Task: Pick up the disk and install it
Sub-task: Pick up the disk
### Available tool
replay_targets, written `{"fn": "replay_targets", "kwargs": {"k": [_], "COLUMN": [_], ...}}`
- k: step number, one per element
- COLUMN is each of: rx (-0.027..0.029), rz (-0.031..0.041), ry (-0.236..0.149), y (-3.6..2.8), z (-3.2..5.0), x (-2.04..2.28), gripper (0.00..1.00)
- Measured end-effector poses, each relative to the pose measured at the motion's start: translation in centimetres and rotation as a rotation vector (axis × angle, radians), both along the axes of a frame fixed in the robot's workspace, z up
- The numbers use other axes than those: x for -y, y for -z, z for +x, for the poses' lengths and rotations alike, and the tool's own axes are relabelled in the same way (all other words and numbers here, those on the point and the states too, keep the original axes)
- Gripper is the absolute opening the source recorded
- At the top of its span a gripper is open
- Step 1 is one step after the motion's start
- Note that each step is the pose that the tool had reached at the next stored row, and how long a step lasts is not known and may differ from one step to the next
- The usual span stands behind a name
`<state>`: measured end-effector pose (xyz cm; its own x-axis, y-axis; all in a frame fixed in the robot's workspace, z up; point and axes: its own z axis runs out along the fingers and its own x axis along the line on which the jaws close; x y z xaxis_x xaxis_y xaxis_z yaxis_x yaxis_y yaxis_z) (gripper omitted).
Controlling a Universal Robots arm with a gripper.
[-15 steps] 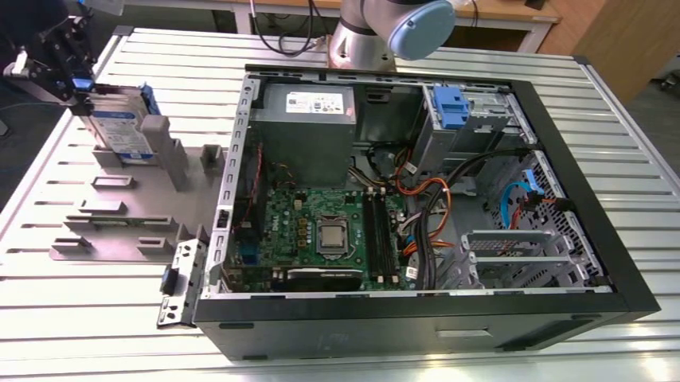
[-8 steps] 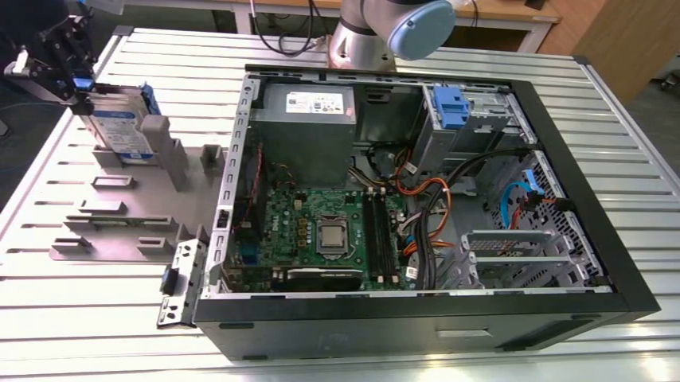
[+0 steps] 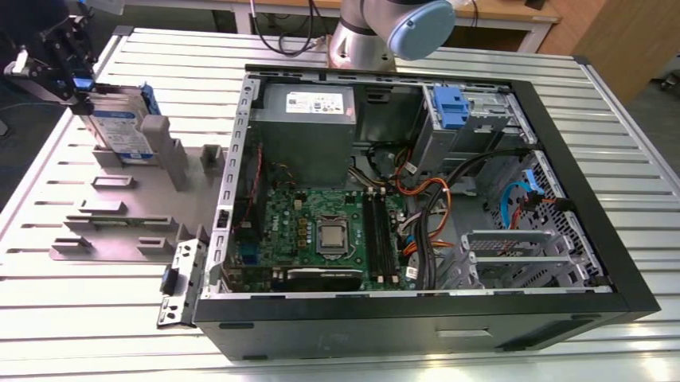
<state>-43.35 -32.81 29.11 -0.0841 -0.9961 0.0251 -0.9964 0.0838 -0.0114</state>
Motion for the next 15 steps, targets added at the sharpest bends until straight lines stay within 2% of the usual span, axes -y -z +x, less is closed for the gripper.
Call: {"fn": "replay_targets", "kwargs": {"k": [15], "rx": [0.0001], "rz": [-0.0003], "ry": [0.006], "y": [-0.08], "z": [0.0], "x": [0.0], "gripper": [0.42]}}
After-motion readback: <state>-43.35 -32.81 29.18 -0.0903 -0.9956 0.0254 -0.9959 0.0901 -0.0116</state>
